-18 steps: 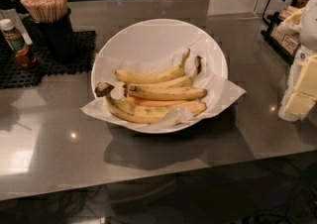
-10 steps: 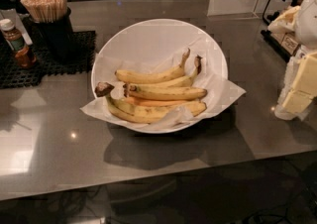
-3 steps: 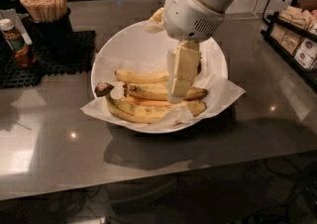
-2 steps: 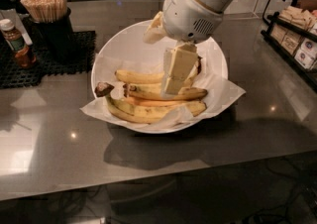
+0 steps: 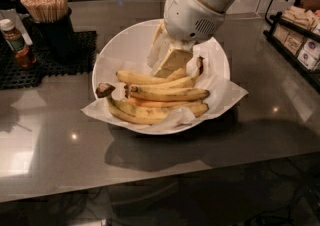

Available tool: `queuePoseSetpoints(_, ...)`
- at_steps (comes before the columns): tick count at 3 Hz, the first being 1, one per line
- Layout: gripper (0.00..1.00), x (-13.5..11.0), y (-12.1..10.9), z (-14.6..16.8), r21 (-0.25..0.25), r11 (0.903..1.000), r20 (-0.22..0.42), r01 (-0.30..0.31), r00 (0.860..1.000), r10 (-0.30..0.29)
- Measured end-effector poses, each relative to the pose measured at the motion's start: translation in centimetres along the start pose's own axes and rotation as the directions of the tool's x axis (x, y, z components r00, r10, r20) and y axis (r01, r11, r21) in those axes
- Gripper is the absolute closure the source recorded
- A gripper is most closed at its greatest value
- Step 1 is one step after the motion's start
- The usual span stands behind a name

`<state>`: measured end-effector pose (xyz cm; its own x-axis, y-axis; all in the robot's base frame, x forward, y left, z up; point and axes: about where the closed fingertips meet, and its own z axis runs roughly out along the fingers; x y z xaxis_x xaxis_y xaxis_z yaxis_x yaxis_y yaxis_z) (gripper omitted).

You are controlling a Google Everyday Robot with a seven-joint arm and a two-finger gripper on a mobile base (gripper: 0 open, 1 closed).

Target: Pick banana from white bowl

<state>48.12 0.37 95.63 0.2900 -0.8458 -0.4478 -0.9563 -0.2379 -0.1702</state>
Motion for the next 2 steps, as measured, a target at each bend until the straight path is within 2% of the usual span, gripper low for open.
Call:
queuePoseSetpoints(1,0.53,0.0,-0.5,0.7,-0.006,1.0,0.009,0.001,1.0,-0.001)
queuePoseSetpoints(2,0.29,0.1,-1.5,1.8,-0.019,0.9998,0.026,-0.002,1.0,0.003)
